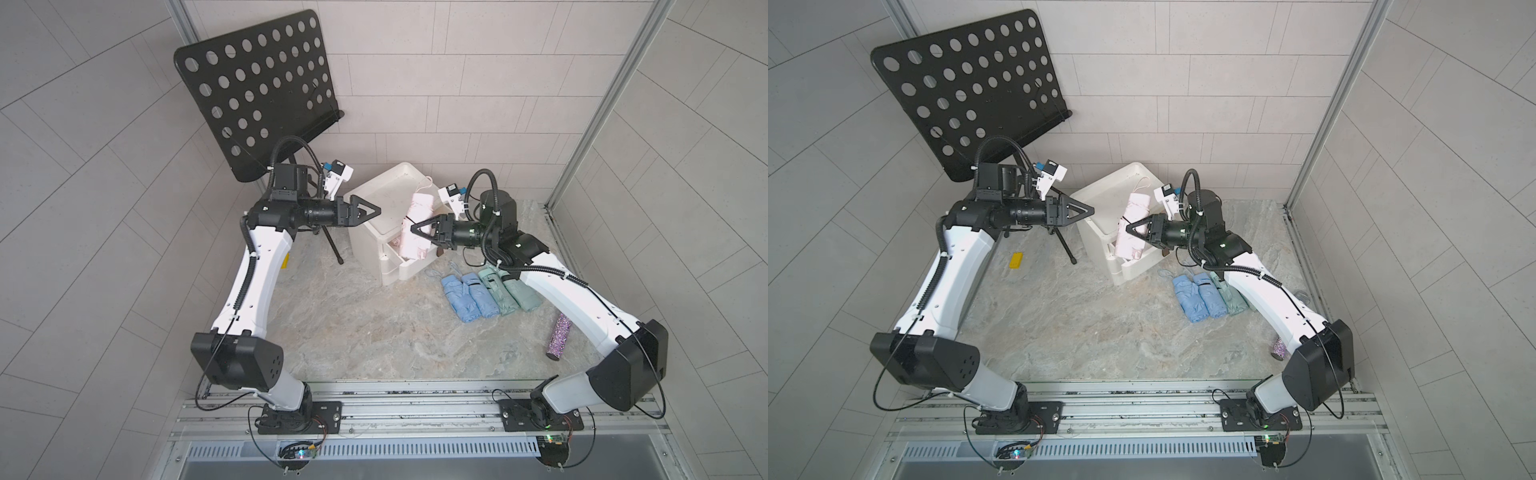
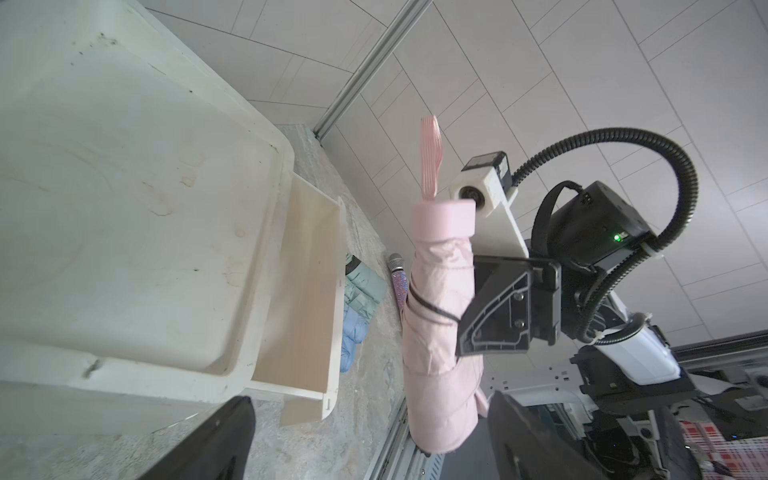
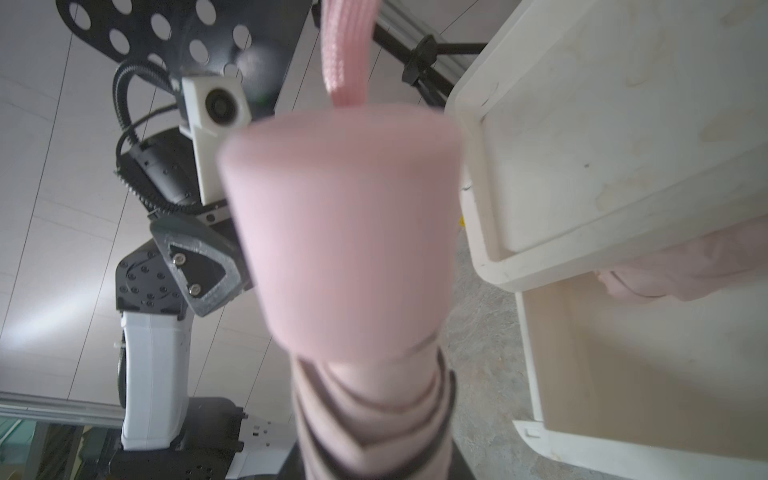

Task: Place the umbrella in the drawer by color
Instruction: Pick up the umbrella from the center of the board, then place the umbrella in the drawer.

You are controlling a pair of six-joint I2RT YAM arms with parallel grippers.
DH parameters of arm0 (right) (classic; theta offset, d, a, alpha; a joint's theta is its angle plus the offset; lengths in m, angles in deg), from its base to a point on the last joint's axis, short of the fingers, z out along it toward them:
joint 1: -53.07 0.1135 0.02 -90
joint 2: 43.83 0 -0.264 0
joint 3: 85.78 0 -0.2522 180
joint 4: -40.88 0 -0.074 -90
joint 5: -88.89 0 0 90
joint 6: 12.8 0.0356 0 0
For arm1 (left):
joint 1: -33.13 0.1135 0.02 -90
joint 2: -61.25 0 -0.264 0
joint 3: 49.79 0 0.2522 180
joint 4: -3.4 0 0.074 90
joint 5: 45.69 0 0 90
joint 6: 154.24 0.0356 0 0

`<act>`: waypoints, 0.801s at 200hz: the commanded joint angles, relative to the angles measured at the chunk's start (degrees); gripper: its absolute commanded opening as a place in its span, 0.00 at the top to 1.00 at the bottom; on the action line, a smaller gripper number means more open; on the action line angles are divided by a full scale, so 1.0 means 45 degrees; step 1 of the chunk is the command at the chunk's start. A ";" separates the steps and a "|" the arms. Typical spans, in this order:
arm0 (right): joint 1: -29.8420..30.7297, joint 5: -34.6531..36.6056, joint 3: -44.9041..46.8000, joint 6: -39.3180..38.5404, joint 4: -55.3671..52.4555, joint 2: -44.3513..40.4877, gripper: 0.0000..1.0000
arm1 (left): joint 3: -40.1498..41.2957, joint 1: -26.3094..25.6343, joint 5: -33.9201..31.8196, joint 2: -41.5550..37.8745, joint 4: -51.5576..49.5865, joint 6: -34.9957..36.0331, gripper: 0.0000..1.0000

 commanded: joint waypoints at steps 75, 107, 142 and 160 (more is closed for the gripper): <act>-0.0559 0.2828 -0.1749 0.1599 -0.2283 0.0149 0.74 | 0.2182 -0.1013 -0.3879 -0.2833 -0.0100 0.3031 0.06; -0.0559 0.3470 -0.1372 0.2930 -0.1936 0.0429 0.74 | 0.2894 -0.1637 -0.4021 -0.3077 0.0045 0.3062 0.05; -0.0559 0.4242 -0.1411 0.3446 -0.2443 0.0801 0.75 | 0.3533 -0.1865 -0.4012 -0.3317 0.0443 0.2776 0.05; -0.0549 0.4507 -0.1337 0.3649 -0.2537 0.0969 0.75 | 0.3713 -0.1869 -0.3990 -0.3416 0.0577 0.2769 0.06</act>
